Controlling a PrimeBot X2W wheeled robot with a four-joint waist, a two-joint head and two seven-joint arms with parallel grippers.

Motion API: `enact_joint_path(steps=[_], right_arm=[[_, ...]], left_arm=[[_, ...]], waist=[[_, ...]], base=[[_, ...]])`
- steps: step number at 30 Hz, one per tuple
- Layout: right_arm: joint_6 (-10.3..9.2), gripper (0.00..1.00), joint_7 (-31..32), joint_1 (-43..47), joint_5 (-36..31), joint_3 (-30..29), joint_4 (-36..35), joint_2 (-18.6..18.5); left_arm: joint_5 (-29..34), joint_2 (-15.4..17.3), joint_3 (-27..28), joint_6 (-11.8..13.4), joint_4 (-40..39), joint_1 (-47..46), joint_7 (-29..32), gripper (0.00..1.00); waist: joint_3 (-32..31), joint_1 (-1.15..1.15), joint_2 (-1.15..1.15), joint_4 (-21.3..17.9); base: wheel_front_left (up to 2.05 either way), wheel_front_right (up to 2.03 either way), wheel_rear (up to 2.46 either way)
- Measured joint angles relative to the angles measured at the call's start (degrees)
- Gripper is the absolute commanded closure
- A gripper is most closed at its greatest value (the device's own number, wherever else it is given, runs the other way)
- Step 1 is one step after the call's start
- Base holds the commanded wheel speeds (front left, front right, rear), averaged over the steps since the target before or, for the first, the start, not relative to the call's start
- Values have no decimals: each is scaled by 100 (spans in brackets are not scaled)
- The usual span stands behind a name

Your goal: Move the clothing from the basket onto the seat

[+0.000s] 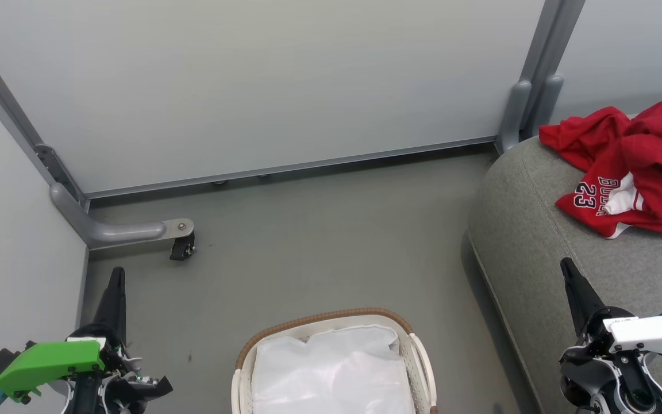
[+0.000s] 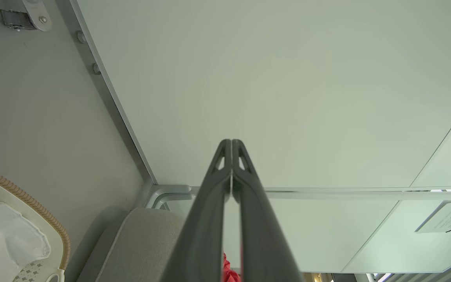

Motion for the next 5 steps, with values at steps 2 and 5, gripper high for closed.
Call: enact_joint_path(steps=[2, 5], right_arm=[[0, 100, 0, 0, 0, 0, 0, 0], [0, 100, 0, 0, 0, 0, 0, 0]], left_arm=[[0, 0, -1, 0, 0, 0, 0, 100], [0, 0, -1, 0, 0, 0, 0, 100]], waist=[[0, 0, 0, 0], [0, 0, 0, 0]], base=[[0, 0, 0], [0, 0, 0]])
